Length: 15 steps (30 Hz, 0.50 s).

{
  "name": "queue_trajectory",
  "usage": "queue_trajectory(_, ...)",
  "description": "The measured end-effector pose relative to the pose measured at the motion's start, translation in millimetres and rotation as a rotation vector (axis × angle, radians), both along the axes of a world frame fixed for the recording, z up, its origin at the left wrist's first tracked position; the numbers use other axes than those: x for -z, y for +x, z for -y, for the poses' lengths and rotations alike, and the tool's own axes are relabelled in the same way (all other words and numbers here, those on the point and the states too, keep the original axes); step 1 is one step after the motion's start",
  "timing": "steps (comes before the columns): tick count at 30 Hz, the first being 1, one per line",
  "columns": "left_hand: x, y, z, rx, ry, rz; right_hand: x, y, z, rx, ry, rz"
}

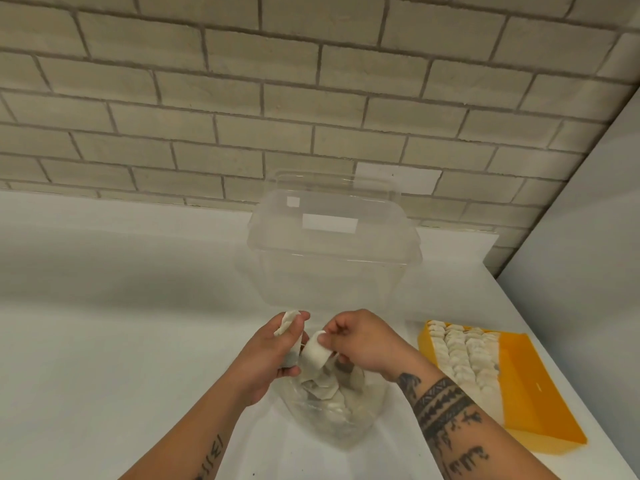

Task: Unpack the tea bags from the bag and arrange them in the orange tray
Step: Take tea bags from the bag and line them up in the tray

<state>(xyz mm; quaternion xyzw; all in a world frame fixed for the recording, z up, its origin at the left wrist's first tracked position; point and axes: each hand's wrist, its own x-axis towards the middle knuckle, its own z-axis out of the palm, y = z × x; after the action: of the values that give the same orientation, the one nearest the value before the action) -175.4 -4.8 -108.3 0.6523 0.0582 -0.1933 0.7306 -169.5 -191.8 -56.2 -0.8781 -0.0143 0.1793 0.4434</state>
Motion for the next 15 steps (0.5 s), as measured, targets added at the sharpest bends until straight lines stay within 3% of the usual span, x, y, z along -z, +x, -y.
queue_trajectory(4,-3.4,0.3,1.8,0.145,0.016,0.055,-10.7,9.3,-6.3,0.007,0.03,0.052)
queue_trajectory(8,1.1,-1.1,-3.2,0.011,0.016,0.029,2.4,9.2,-8.6,0.188,0.085,0.054)
queue_trajectory(10,4.7,-4.0,-7.5,-0.073,0.008,0.003,21.4,6.6,-8.5,0.223,-0.028,-0.005)
queue_trajectory(13,4.6,-11.2,-9.4,-0.116,0.023,-0.004,51.8,-3.2,-16.3,0.091,-0.272,-0.099)
queue_trajectory(15,3.0,-15.3,-7.4,-0.125,0.034,0.001,65.3,-9.5,-24.1,0.096,-0.253,-0.117)
